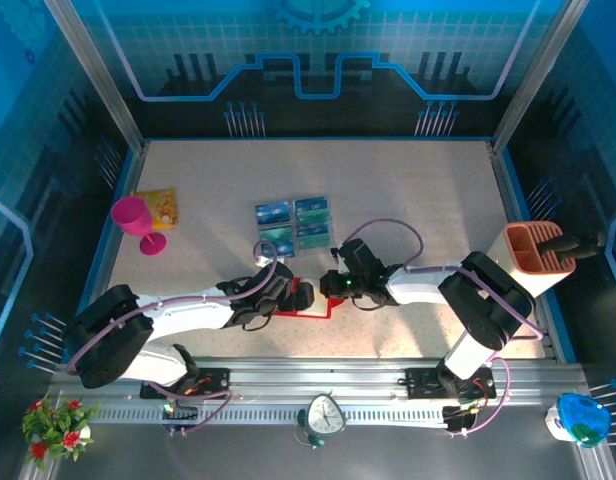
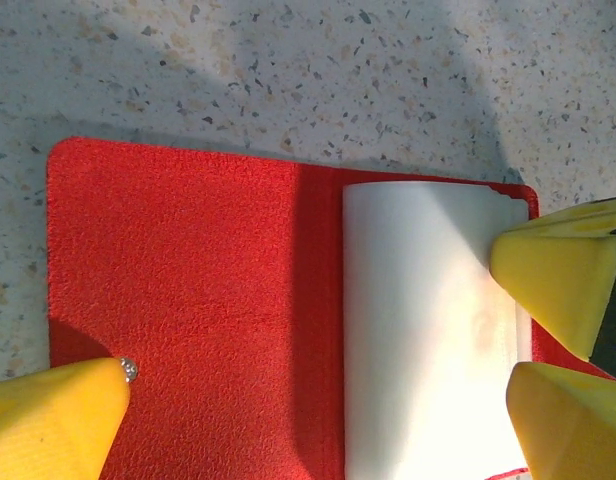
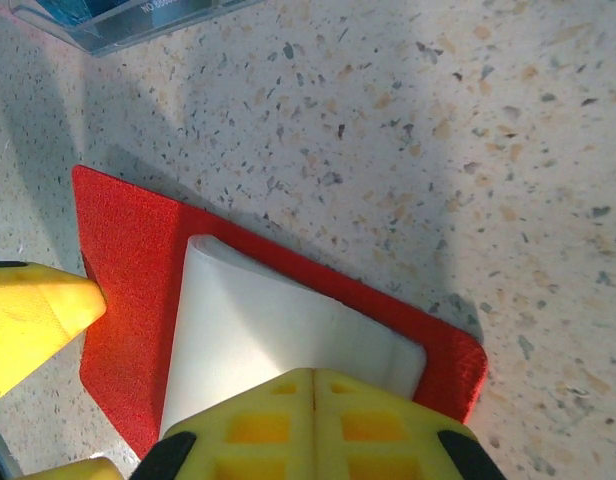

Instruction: Put the credit cards into the card holder

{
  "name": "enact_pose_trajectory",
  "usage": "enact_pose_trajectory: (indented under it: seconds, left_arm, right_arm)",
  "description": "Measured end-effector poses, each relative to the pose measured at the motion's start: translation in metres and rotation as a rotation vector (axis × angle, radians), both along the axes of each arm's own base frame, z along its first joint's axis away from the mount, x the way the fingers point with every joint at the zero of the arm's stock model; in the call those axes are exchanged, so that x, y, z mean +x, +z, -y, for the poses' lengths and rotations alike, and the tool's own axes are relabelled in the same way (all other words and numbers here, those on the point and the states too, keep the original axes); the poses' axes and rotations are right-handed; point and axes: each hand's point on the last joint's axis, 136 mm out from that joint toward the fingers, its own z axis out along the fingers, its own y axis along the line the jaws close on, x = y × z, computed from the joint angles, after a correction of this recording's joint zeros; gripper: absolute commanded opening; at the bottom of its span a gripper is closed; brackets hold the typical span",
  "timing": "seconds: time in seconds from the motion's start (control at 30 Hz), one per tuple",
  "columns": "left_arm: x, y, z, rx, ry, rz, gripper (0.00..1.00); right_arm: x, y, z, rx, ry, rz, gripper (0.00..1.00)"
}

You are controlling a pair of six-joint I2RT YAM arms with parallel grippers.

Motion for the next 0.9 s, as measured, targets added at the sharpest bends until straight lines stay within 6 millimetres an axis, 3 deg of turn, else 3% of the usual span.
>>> enact_pose_trajectory:
  seconds: [0.37, 0.6, 0.9]
  left_arm:
    - [0.0026, -0.0033, -0.0035, 0.048, -0.004, 0.005, 0.99]
    - [0.0055, -0.0069, -0.0051, 0.087, -0.011, 0.011, 0.96]
    - [0.0055, -0.0040, -0.0040, 0.083, -0.013, 0.022, 0.99]
  right_arm:
    - [0.0004, 0.0004, -0.0106, 0.020, 0.021, 0.000, 0.00]
    - [0.0003, 0.0005, -0.0109, 0.022, 0.019, -0.004, 0.00]
    - [-0.0014, 0.0086, -0.0062, 0.012, 0.012, 0.000, 0.00]
